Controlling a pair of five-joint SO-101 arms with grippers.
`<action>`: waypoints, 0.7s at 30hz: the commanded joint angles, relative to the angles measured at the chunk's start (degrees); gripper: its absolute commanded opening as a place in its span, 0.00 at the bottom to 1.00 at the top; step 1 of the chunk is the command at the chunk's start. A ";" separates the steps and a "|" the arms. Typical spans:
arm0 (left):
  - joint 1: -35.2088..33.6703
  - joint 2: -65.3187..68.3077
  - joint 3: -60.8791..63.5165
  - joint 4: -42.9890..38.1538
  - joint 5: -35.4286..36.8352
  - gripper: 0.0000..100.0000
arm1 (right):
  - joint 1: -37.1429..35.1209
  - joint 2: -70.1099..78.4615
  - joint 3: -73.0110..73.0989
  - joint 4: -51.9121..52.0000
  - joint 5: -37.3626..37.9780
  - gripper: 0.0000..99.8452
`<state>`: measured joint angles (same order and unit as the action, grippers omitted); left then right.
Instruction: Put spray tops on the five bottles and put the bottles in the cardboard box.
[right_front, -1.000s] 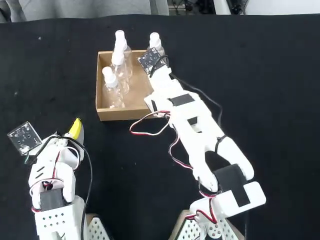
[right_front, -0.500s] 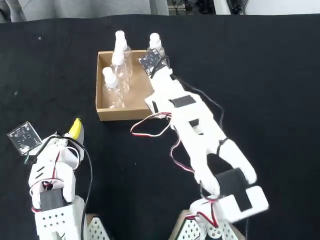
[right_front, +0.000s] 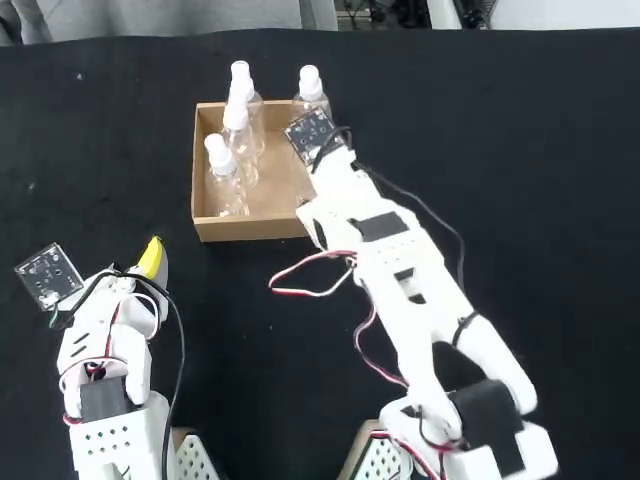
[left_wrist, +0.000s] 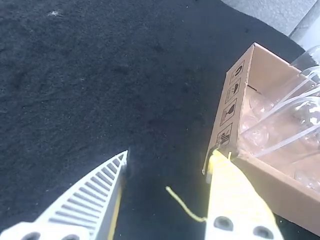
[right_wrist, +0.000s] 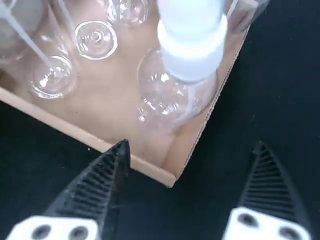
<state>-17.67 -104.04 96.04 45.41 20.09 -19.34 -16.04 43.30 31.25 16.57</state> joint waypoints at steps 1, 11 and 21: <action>0.04 -0.35 1.36 -0.18 0.53 0.24 | 2.29 -6.55 1.27 0.26 0.26 0.32; -0.13 -0.35 1.36 -0.18 -2.02 0.24 | 2.29 -15.78 7.25 0.44 0.09 0.32; 0.57 -0.44 1.36 -0.18 -9.32 0.09 | 2.29 -22.46 6.29 8.97 -3.43 0.31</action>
<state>-17.67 -104.04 96.04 45.41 15.08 -18.64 -34.33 51.03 38.55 13.76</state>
